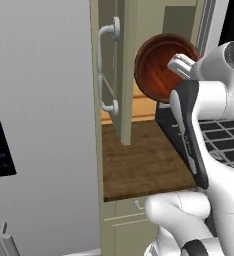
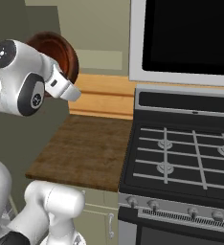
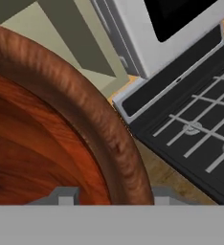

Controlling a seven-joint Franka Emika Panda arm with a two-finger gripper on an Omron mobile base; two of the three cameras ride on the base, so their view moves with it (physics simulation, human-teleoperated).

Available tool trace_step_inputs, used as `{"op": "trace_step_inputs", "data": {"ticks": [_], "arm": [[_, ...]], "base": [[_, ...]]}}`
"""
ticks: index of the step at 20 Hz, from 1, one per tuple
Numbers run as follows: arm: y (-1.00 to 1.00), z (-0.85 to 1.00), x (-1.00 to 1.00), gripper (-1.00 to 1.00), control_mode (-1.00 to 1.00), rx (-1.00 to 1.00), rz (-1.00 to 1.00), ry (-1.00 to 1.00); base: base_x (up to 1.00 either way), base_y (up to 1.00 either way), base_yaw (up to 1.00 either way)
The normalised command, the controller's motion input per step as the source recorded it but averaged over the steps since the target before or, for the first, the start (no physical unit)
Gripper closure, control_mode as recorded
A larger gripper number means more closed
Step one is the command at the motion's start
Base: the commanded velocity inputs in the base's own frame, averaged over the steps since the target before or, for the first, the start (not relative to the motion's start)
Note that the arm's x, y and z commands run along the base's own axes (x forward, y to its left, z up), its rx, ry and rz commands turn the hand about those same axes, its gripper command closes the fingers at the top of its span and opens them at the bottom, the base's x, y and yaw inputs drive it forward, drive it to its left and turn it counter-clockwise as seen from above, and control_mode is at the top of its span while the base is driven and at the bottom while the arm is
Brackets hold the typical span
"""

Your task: Pick up the bowls on the counter and stack them on top of one another in the open cabinet. Place the smaller bowl on top of the larger bowl.

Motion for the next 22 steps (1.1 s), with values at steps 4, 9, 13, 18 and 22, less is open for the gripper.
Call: {"op": "trace_step_inputs", "data": {"ticks": [4,9,13,18,22], "arm": [[0.06,0.12,0.33,1.00,-1.00,-0.02,-0.03,0.08],[0.04,0.04,0.67,1.00,-1.00,0.00,-0.07,0.06],[0.00,0.14,0.65,1.00,-1.00,0.01,-0.05,0.10],[0.02,0.46,0.52,1.00,-1.00,0.00,-0.01,0.13],[0.02,0.22,0.38,1.00,-1.00,0.00,-0.01,0.11]], "base": [[0.00,0.00,0.00],[0.00,0.00,0.00],[0.00,0.00,0.00],[0.00,0.00,0.00],[0.00,0.00,0.00]]}}
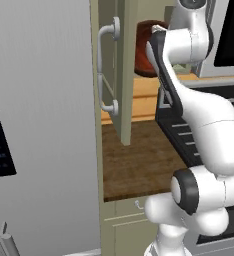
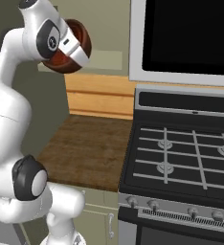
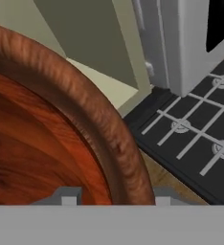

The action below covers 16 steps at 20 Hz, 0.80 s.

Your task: Pick up the bowls on the counter and stack them on top of one another in the open cabinet. Place the smaller bowl on top of the larger bowl.

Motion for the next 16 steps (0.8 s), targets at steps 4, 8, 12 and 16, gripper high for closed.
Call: {"op": "trace_step_inputs", "data": {"ticks": [4,8,12,16], "arm": [[0.06,-0.06,0.44,1.00,-1.00,0.00,-0.03,0.12],[0.03,-0.10,0.28,1.00,-1.00,0.00,-0.01,0.01],[0.07,-0.32,0.03,1.00,-1.00,0.00,0.00,-0.17],[0.09,-0.20,0.43,1.00,-1.00,0.00,-0.02,-0.08]], "base": [[0.00,0.00,0.00],[0.00,0.00,0.00],[0.00,0.00,0.00],[0.00,0.00,0.00]]}}
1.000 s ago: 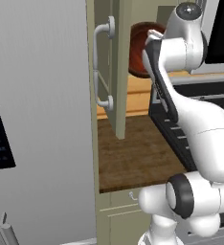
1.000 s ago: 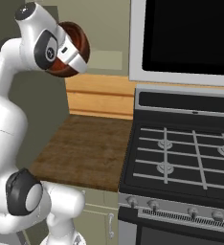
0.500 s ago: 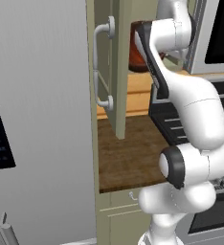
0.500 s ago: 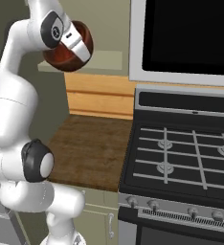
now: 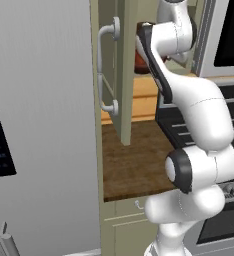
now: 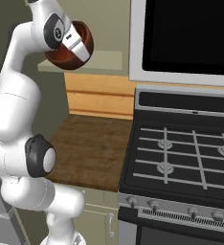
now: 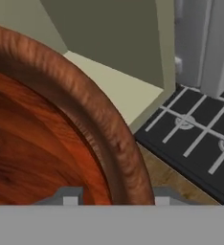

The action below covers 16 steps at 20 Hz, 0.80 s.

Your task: Pick up the bowls on the counter and stack them on top of one another in the open cabinet. Place the smaller bowl on top of the larger bowl.

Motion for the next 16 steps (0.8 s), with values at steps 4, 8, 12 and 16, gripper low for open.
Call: {"op": "trace_step_inputs", "data": {"ticks": [4,8,12,16], "arm": [[0.07,0.00,0.57,1.00,-1.00,-0.04,-0.04,0.01],[0.01,0.03,0.51,1.00,-1.00,-0.04,-0.04,0.08],[0.00,0.00,0.48,1.00,-1.00,0.00,-0.03,0.04],[0.00,-0.02,0.24,1.00,-1.00,0.00,0.00,0.01]], "base": [[0.00,0.00,0.00],[0.00,0.00,0.00],[0.00,0.00,0.00],[0.00,0.00,0.00]]}}
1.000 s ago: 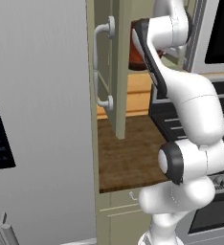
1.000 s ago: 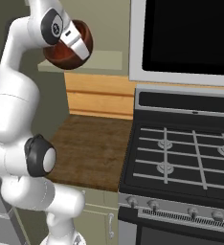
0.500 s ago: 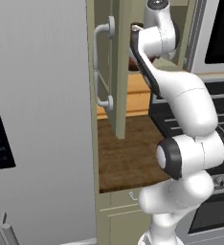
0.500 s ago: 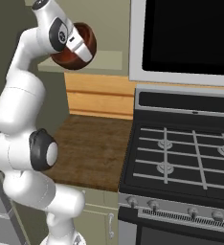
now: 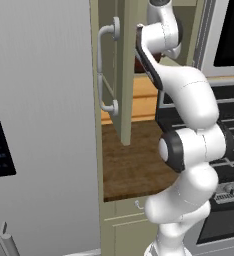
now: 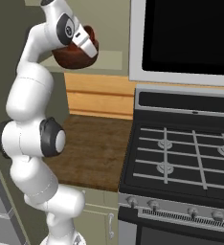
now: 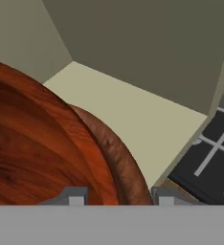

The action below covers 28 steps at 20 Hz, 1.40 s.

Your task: Pick up the bowls on the counter and stack them on top of one another in the open cabinet. Place the smaller bowl on top of the larger bowl.

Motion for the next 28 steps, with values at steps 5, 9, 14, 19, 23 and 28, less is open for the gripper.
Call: {"op": "trace_step_inputs", "data": {"ticks": [5,9,14,19,23,28], "arm": [[0.00,-0.21,0.26,1.00,-1.00,0.00,0.00,-0.08],[0.00,-0.15,0.48,1.00,-1.00,0.00,-0.01,-0.12],[0.01,-0.03,0.35,1.00,-1.00,0.00,-0.01,-0.04],[0.01,0.00,0.00,1.00,-1.00,-0.02,0.00,0.00],[0.00,0.00,0.00,-1.00,-1.00,0.00,0.00,0.00],[0.00,0.03,0.00,-1.00,-1.00,-0.02,0.00,0.00]], "base": [[0.00,0.00,0.00],[0.00,0.00,0.00],[0.00,0.00,0.00],[0.00,0.00,0.00],[0.00,0.00,0.00],[0.00,0.00,0.00]]}}
